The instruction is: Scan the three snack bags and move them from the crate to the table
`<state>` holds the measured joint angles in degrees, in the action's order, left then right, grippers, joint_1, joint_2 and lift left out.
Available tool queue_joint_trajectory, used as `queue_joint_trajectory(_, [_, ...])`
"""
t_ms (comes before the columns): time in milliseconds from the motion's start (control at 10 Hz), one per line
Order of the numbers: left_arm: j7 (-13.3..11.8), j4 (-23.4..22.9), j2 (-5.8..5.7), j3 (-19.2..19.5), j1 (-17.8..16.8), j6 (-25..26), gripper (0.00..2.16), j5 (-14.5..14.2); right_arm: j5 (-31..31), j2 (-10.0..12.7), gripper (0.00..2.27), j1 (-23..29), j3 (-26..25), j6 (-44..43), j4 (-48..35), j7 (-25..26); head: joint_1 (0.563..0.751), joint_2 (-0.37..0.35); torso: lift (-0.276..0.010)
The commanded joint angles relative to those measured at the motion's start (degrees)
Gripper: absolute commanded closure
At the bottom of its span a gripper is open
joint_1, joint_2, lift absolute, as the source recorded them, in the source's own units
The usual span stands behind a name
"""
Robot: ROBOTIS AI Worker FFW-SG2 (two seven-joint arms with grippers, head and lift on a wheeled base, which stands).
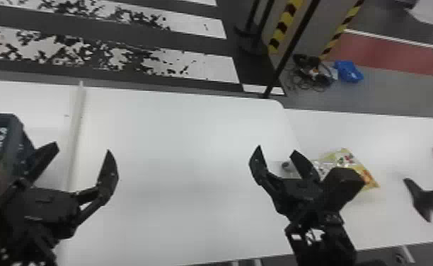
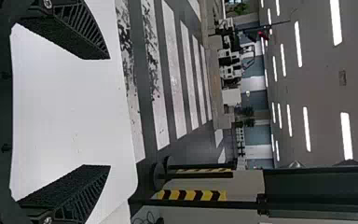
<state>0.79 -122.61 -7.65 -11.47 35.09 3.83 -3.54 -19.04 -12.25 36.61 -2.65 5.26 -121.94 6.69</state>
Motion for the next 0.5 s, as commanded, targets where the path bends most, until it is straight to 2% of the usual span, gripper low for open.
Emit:
queue_joint_trajectory(0, [0.0,0.0,-0.08,0.1,0.7,0.0,0.04,-0.2,1.7,0.3,0.05,2.2,3.1,-4.9,0.3,0.2,0.695,-0.231,-0.062])
queue_joint_trajectory(200, [0.0,-0.6,-0.17,2.0,2.2,-0.4,0.04,-1.4,1.9,1.3,0.07,4.4,5.9,-13.6,2.7,0.3,0.695,-0.182,-0.062])
queue_joint_trajectory(300, [-0.1,-2.5,-0.17,4.5,3.3,0.2,0.05,-1.8,1.9,1.3,0.07,4.4,7.1,-15.7,4.3,0.3,0.695,-0.161,-0.062])
queue_joint_trajectory(400, [-0.6,-5.5,-0.08,8.9,4.0,3.2,0.08,-3.5,2.3,1.3,0.07,4.3,7.7,-16.9,5.0,0.3,0.695,-0.144,-0.062])
